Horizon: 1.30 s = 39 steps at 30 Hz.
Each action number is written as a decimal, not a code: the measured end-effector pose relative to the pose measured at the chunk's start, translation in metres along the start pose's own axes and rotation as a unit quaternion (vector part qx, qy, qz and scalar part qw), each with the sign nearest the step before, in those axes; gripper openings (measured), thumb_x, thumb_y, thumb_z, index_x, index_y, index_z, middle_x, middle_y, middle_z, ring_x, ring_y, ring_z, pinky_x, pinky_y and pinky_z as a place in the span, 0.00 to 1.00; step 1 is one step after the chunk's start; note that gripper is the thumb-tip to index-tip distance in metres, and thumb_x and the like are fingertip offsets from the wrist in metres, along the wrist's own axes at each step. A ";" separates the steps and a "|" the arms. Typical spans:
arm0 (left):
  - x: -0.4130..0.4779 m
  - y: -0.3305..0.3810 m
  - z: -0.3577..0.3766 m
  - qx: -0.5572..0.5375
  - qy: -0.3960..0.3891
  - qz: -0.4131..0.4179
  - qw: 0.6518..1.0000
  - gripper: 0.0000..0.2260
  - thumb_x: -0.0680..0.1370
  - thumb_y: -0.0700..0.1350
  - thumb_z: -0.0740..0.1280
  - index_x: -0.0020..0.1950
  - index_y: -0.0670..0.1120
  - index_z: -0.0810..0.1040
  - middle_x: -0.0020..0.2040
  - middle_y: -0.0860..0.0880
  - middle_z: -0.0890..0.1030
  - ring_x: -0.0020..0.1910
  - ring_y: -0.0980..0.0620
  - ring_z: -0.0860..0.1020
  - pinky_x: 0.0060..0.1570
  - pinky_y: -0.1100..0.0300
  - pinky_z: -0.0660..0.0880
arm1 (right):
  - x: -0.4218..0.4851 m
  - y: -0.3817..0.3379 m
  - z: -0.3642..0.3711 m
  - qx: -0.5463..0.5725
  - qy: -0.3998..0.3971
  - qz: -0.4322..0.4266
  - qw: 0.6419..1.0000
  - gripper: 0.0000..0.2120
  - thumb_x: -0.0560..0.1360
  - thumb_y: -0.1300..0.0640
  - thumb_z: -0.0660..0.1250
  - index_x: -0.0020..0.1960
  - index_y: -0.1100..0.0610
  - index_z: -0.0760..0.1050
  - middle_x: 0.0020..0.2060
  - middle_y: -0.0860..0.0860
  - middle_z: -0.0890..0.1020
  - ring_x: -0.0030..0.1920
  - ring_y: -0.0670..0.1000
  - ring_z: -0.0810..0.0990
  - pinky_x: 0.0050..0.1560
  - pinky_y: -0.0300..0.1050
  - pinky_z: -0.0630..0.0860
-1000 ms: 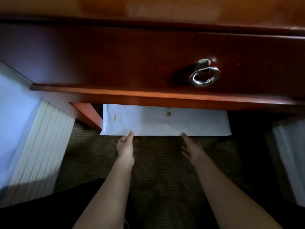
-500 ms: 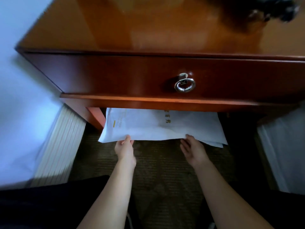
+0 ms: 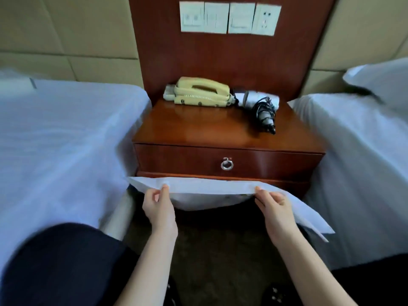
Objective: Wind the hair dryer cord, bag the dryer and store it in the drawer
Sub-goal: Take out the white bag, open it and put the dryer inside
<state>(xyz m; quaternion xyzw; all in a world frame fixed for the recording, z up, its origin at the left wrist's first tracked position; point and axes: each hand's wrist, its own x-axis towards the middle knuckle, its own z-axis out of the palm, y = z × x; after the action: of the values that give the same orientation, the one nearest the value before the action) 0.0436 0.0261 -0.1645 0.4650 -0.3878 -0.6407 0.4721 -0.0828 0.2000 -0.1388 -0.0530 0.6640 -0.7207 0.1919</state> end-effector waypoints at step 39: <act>0.074 0.295 0.084 -0.057 -0.184 0.071 0.979 0.16 0.81 0.43 0.62 0.68 0.42 0.68 0.67 0.41 0.73 0.66 0.43 0.73 0.60 0.49 0.69 | 0.036 -0.230 0.146 -0.069 -0.078 -0.204 0.974 0.14 0.76 0.53 0.65 0.44 0.65 0.79 0.36 0.54 0.76 0.39 0.53 0.74 0.40 0.44 0.69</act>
<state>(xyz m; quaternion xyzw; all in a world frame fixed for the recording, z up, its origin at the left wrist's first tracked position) 0.0257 -0.1153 0.1174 0.2823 -0.4627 -0.7016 0.4625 -0.1148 0.0610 0.0957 -0.2561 0.6704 -0.6908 0.0880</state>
